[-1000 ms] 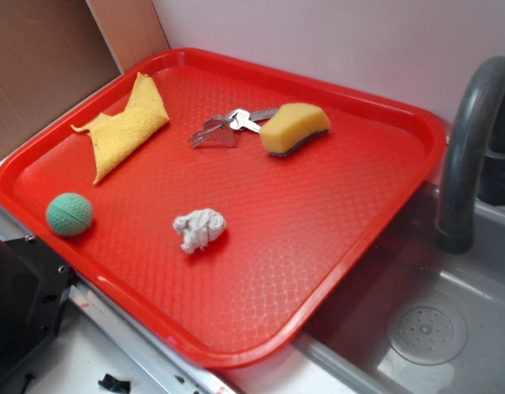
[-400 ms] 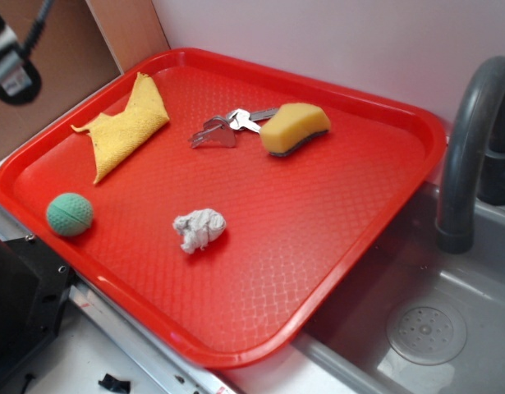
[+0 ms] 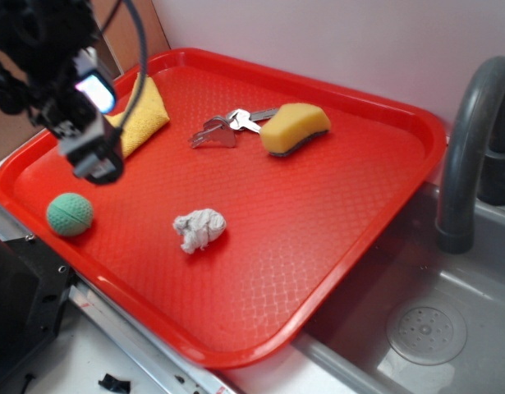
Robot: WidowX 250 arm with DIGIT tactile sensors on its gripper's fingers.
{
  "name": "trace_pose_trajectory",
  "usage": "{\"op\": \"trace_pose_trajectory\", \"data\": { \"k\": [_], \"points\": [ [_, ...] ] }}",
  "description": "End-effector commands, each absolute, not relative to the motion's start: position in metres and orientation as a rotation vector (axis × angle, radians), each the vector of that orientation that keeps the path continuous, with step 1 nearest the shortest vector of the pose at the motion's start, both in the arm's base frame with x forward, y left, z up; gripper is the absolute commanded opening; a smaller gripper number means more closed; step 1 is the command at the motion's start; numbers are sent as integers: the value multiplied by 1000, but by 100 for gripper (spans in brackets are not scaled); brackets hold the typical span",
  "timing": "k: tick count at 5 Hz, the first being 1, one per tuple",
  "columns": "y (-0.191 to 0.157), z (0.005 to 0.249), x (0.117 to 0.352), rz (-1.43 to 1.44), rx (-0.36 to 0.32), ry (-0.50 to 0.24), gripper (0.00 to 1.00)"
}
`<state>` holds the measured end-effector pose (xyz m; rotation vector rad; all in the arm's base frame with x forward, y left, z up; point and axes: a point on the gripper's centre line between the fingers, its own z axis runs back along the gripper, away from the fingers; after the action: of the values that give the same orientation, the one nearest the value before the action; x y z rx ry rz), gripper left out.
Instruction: Grab the white paper.
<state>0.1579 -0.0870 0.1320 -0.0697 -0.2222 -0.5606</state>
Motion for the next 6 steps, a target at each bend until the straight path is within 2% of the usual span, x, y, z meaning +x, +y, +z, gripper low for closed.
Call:
{"op": "trace_pose_trajectory", "data": {
  "k": [1, 2, 3, 4, 5, 6],
  "points": [
    [-112, 62, 176, -662, -51, -86, 100],
    [-112, 34, 174, -736, -92, -25, 100],
    [-110, 22, 164, -741, -100, 23, 100],
    [-110, 18, 165, -689, -44, 29, 0],
    [-108, 22, 167, -668, -36, 27, 0],
    [-105, 41, 169, -587, -8, 40, 0]
  ]
}}
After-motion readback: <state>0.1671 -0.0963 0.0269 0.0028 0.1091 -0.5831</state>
